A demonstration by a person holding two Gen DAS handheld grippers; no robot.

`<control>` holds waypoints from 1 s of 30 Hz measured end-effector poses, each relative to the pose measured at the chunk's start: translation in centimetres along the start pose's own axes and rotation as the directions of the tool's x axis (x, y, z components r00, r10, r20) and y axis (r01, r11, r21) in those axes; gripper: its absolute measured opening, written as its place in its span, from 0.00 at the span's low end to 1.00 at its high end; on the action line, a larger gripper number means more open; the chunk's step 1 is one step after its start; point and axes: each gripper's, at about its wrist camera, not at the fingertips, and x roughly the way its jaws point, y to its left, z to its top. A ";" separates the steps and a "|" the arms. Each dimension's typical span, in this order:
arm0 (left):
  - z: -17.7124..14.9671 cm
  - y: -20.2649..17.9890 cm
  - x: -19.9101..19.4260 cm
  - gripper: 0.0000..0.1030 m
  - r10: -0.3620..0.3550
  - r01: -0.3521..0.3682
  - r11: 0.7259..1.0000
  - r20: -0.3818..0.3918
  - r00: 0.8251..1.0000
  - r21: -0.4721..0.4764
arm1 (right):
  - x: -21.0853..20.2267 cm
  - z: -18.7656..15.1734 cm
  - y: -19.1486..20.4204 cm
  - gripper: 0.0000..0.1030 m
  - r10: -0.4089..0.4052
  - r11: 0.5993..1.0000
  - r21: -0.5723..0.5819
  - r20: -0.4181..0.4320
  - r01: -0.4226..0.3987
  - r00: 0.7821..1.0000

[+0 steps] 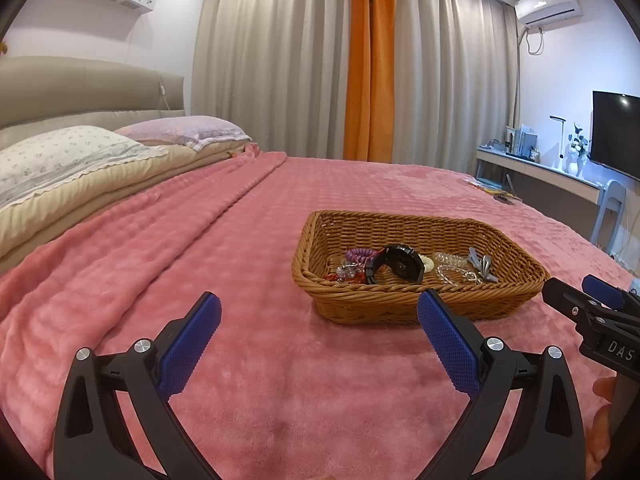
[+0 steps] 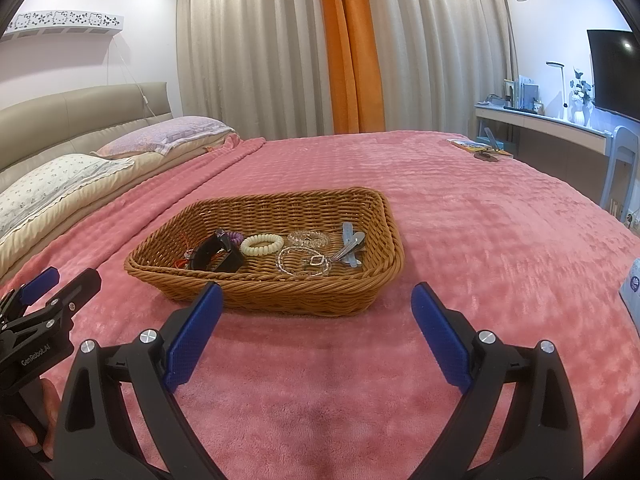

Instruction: Organize jewelry

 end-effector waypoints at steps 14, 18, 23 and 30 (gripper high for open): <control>0.2 -0.1 0.0 0.93 -0.004 0.004 1.000 0.003 1.000 0.007 | 0.0 0.0 0.1 0.88 -0.002 1.000 0.000 -0.002 0.002 1.000; 0.2 -0.1 0.0 0.93 -0.004 0.004 1.000 0.002 1.000 0.007 | 0.0 0.0 0.1 0.88 -0.002 1.000 0.001 -0.003 0.002 1.000; 0.2 -0.1 0.0 0.93 -0.002 0.002 1.000 0.002 1.000 0.007 | 0.0 0.0 0.1 0.88 -0.002 1.000 0.001 -0.003 0.002 1.000; 0.4 -0.2 0.0 0.93 0.007 -0.007 1.000 0.005 1.000 0.017 | 0.0 0.0 0.1 0.88 -0.002 1.000 0.001 -0.002 0.002 1.000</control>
